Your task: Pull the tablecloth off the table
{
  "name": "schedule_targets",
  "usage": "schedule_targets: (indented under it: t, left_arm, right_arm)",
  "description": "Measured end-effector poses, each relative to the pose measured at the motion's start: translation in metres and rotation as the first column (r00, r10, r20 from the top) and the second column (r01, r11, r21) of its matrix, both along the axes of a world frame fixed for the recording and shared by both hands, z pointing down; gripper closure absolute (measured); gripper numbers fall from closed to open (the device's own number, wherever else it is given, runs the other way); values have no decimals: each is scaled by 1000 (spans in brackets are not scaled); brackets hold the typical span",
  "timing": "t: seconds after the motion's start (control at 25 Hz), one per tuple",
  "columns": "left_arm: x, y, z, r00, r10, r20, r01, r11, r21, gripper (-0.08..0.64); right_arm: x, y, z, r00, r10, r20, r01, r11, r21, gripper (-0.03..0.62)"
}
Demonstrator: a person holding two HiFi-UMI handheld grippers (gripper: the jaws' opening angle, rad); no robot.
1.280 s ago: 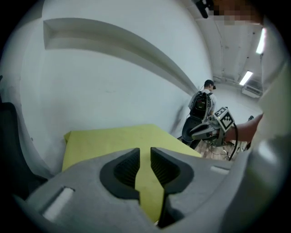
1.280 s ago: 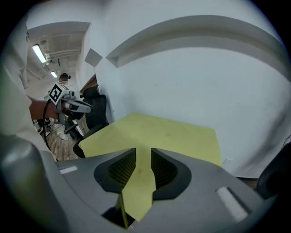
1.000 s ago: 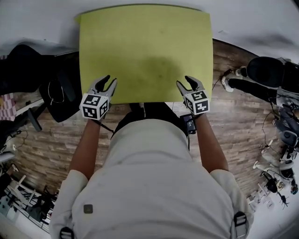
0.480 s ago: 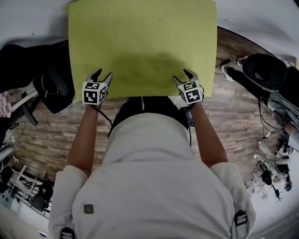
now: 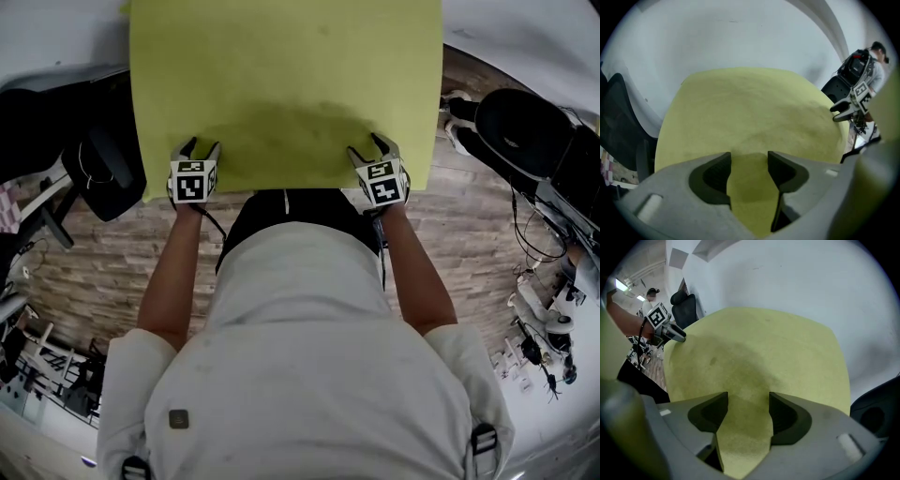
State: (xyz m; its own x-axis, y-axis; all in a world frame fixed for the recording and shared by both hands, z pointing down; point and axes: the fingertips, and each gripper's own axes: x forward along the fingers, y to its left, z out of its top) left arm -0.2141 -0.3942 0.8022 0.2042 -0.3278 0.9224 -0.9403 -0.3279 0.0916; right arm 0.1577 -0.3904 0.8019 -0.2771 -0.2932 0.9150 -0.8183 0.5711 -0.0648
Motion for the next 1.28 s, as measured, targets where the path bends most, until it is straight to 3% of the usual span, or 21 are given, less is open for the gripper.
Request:
schedule_targets:
  t: [0.16, 0.36, 0.48, 0.72, 1.08, 1.28]
  left_arm:
    - [0, -2, -1, 1000, 8, -4, -8, 1000, 25, 325]
    - [17, -8, -1, 996, 83, -22, -81, 995, 55, 520]
    - [21, -13, 0, 995, 93, -34, -90, 994, 61, 554]
    - [22, -13, -3, 995, 62, -83, -58, 997, 55, 555]
    - [11, -8, -47, 992, 67, -109, -52, 990, 133, 554]
    - [-1, -9, -84, 985, 81, -152, -49, 978, 201, 554]
  right_arm:
    - [-5, -2, -2, 999, -46, 2, 46, 999, 7, 357]
    - [-13, -6, -2, 996, -79, 29, 79, 997, -2, 502]
    - [-18, -6, 0, 995, -89, 39, 90, 996, -18, 573]
    - [-20, -7, -6, 995, -87, 50, 88, 996, -20, 578]
    - [-39, -7, -62, 991, -119, 65, 112, 988, 103, 578]
    - [-52, -10, -92, 993, -72, 90, 55, 983, 176, 578]
